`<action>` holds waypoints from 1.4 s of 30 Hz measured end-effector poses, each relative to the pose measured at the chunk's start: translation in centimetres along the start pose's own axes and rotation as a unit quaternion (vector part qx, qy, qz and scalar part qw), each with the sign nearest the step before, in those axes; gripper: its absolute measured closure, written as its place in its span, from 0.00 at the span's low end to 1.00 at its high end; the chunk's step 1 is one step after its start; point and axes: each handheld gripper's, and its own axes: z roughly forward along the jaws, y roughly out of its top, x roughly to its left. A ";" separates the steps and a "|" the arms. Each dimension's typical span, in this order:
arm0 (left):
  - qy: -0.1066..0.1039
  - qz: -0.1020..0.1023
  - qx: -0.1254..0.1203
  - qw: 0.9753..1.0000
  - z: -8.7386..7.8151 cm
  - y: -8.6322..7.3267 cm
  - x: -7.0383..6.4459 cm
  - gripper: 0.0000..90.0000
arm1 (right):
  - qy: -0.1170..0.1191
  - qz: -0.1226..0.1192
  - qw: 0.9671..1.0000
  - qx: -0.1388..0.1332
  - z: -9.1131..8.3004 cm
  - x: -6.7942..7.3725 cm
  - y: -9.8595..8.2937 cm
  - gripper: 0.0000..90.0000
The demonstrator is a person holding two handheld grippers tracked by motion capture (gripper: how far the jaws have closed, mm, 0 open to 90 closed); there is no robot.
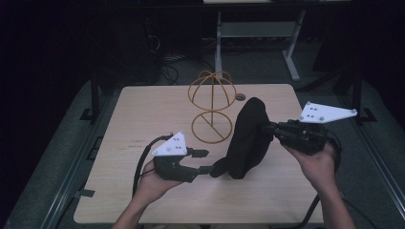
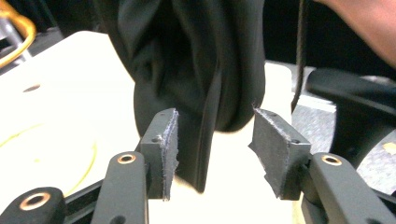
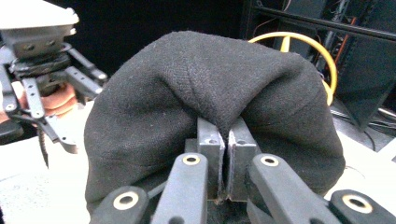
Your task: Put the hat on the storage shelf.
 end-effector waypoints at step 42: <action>0.112 -0.095 0.053 0.988 -3.7 -11.0 5.3 0.37 | -0.035 0.005 0.998 0.048 10.7 -8.0 12.1 0.96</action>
